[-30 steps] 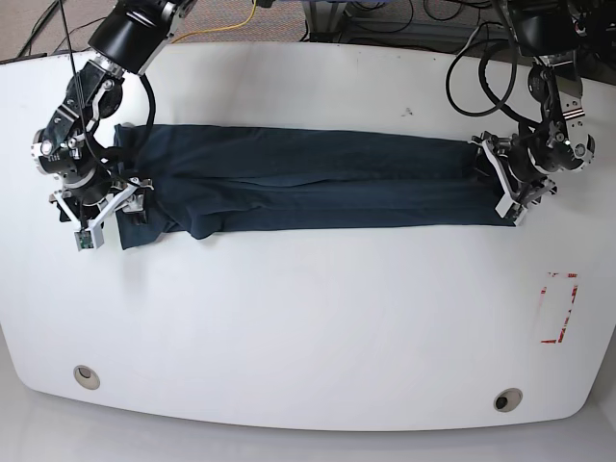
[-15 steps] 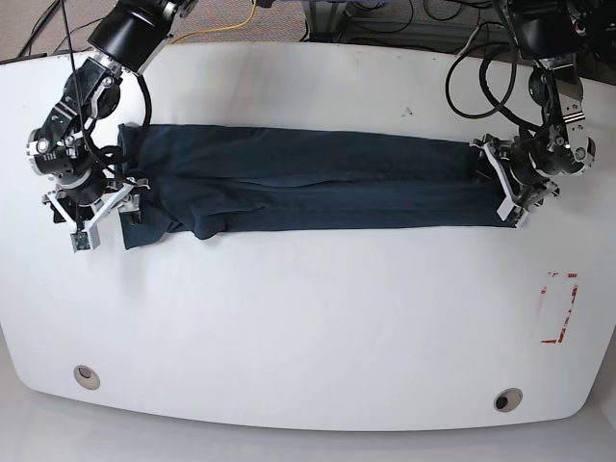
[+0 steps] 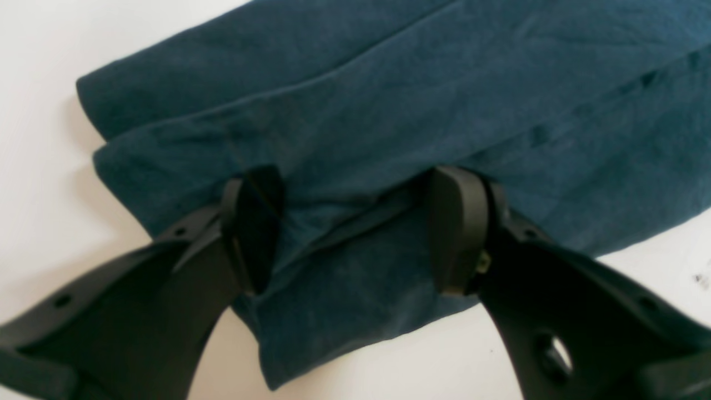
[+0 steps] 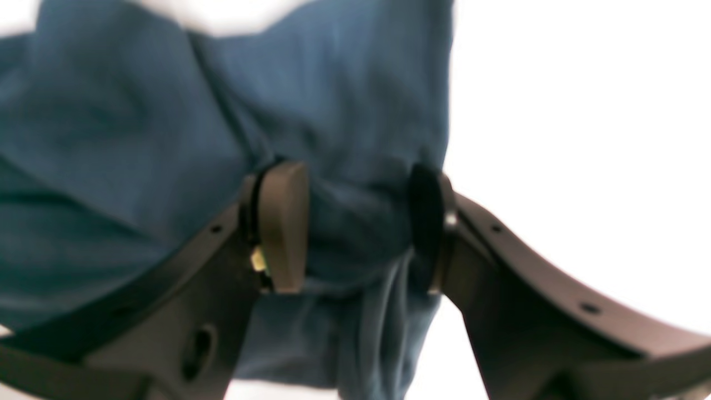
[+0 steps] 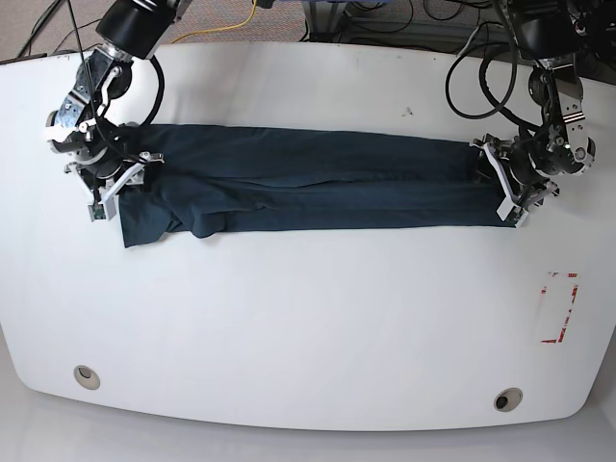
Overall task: Layout the t-shirt on the table in an organized manner, then fold the t-shirt properly
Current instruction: 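Pull the folded shirt back toward the robot with both grippers, straightening it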
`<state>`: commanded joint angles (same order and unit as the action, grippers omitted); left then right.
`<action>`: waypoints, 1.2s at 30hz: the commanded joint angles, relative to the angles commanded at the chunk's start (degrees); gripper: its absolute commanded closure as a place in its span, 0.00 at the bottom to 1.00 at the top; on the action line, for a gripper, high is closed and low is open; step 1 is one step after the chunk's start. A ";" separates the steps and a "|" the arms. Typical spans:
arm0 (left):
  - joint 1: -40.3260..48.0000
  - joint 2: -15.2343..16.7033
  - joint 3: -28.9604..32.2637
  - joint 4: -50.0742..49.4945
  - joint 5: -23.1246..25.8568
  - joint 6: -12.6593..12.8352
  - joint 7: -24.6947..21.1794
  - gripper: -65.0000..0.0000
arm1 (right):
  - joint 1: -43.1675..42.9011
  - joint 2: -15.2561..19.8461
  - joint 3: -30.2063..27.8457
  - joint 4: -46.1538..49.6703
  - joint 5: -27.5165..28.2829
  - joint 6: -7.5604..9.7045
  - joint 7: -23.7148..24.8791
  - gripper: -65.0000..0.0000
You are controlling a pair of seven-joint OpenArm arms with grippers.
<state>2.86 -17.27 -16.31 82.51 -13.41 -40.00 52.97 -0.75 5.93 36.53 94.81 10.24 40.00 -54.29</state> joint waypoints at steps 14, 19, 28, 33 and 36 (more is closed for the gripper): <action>0.09 0.09 0.00 0.00 0.00 0.00 0.00 0.41 | -2.11 -1.41 0.09 0.79 0.00 0.00 0.09 0.63; 0.18 0.09 0.00 0.00 0.00 0.00 0.00 0.41 | -1.93 -1.41 0.09 4.84 -0.35 0.00 0.00 0.63; 0.35 0.09 0.00 0.00 0.00 0.00 0.00 0.41 | 2.29 -0.97 0.35 5.36 -1.49 0.00 0.00 0.16; 0.35 0.00 0.00 0.09 0.00 0.00 0.00 0.41 | 7.03 0.09 0.53 -2.02 -5.01 0.00 2.29 0.06; 0.35 0.00 0.00 0.18 0.00 0.00 0.00 0.41 | 9.41 0.97 0.44 -6.68 -5.71 0.00 4.84 0.06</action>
<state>3.21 -17.27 -16.31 82.68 -13.41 -40.00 52.97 8.66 6.90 36.97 88.13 4.53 40.00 -49.45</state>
